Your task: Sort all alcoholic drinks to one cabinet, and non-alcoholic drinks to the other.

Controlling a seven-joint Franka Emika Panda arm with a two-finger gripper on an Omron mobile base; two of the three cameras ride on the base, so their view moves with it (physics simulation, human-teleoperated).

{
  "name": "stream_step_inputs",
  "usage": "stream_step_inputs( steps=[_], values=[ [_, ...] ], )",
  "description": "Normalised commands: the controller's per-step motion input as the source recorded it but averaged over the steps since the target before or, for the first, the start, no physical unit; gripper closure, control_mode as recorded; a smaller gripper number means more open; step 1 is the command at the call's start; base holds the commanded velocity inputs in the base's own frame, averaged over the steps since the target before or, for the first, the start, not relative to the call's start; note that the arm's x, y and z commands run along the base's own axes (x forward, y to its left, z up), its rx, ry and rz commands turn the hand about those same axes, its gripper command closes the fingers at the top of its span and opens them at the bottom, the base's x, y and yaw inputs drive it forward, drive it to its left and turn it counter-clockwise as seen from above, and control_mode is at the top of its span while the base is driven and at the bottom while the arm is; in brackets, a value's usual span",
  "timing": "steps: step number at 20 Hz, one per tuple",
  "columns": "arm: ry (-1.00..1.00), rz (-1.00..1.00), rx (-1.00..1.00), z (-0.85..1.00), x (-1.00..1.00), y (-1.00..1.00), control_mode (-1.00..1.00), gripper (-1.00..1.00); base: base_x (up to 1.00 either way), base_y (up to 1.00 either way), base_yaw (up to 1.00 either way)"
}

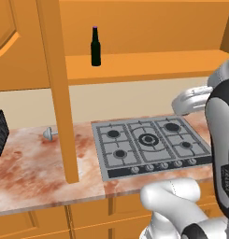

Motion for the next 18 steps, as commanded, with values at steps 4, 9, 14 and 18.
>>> stream_step_inputs(
  steps=[4, 9, 14, 18],
  values=[
    [0.16, -0.03, 0.00, -0.65, 0.00, 0.00, -1.00, -1.00, 0.00, 0.00, 0.00],
    [0.06, 0.00, 0.00, -0.65, 0.00, 0.00, -1.00, -1.00, 0.00, 0.00, 0.00],
    [0.02, 0.00, 0.00, -0.46, 0.00, 0.00, -1.00, -1.00, 0.00, 0.00, 0.00],
    [0.03, 0.00, 0.00, -0.28, 0.00, 0.00, -1.00, -1.00, 0.00, 0.00, 0.00]
  ],
)
